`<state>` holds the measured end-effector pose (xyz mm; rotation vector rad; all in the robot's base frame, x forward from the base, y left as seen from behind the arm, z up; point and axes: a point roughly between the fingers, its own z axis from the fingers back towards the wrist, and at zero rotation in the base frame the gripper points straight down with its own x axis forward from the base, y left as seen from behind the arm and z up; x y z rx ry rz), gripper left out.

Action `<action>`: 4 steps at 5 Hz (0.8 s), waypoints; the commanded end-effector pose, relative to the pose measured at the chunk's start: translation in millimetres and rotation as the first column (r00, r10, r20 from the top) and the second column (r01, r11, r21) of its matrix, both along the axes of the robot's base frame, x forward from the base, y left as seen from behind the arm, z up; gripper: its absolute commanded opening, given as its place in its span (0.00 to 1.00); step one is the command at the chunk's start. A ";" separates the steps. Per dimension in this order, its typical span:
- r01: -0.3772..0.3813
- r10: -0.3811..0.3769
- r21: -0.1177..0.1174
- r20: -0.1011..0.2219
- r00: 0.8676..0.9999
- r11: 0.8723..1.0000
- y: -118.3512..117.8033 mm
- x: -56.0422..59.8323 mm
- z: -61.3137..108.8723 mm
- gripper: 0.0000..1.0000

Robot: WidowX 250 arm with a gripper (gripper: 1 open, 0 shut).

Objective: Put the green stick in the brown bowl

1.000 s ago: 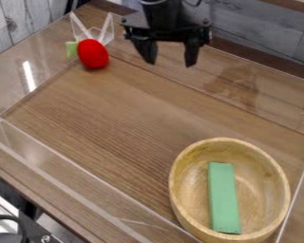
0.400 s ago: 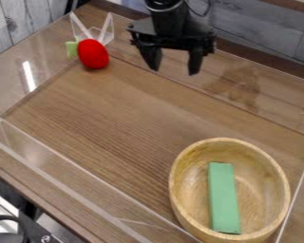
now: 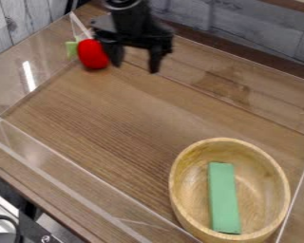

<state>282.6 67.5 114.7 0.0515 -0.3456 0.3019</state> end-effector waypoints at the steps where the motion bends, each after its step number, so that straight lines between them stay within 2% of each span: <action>1: -0.006 0.005 0.031 0.050 0.999 1.000 9.2 6.4 8.1 1.00; 3: -0.041 0.039 0.040 0.045 0.998 0.998 6.3 18.5 5.7 1.00; 4: -0.009 0.007 0.042 0.042 0.999 0.999 16.2 21.0 3.8 1.00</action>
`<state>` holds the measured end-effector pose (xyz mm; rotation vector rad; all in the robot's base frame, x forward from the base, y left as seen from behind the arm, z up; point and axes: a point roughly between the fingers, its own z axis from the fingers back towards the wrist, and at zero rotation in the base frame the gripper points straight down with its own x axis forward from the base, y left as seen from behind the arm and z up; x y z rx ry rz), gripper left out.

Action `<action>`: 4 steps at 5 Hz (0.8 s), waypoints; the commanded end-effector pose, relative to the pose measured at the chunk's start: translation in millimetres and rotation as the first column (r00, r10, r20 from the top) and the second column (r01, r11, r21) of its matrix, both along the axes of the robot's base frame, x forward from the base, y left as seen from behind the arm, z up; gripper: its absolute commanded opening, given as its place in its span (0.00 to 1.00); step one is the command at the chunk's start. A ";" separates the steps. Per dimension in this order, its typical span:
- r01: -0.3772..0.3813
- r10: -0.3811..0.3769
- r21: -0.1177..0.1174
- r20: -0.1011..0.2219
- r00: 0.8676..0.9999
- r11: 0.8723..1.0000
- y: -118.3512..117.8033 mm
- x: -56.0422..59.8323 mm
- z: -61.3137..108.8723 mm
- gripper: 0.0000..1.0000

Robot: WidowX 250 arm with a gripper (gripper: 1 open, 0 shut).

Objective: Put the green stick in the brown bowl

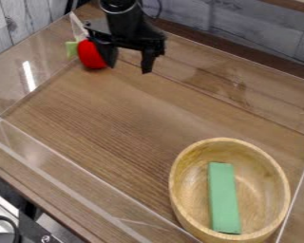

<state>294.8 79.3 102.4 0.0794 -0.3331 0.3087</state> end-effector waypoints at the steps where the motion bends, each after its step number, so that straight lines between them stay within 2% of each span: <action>1: 0.027 -0.028 0.018 0.057 0.998 0.999 14.7 11.4 15.7 0.00; 2: 0.005 -0.006 0.015 0.046 0.999 1.000 8.6 12.3 12.6 1.00; 3: -0.028 0.027 0.013 0.037 0.999 1.000 4.5 14.6 8.4 1.00; 4: -0.004 0.004 0.013 0.039 0.999 1.000 7.8 19.7 19.1 1.00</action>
